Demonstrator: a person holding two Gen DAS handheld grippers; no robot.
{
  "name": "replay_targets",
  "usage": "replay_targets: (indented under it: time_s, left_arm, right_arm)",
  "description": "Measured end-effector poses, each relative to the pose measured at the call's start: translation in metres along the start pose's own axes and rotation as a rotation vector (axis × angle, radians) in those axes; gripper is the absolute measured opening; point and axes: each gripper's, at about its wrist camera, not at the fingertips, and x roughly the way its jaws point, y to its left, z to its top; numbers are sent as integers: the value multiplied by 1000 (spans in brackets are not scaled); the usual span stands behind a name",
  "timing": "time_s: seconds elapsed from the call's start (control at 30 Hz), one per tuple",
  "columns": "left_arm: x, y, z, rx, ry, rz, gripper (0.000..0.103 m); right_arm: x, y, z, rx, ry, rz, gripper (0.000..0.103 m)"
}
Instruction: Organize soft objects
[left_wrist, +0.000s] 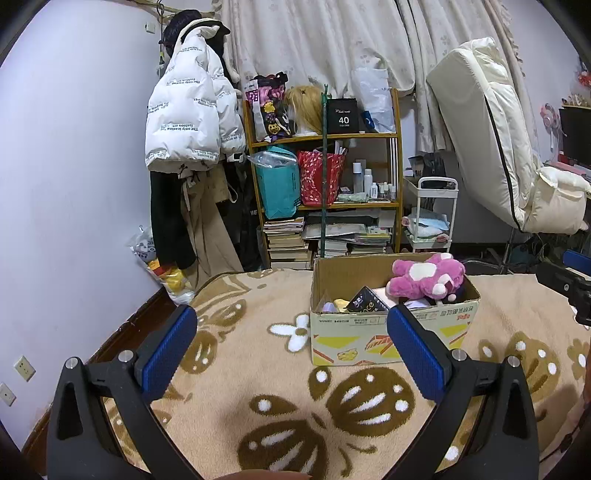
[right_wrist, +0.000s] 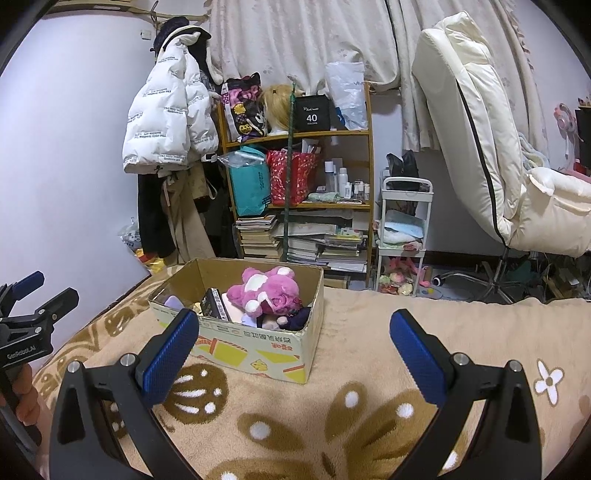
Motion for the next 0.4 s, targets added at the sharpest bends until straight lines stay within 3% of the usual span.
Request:
replay_targets:
  time_s: [0.4]
  left_arm:
    - [2,1,-5,1,5,0,101]
  right_arm:
    - [1,-5,-3,5,-1,-2,103]
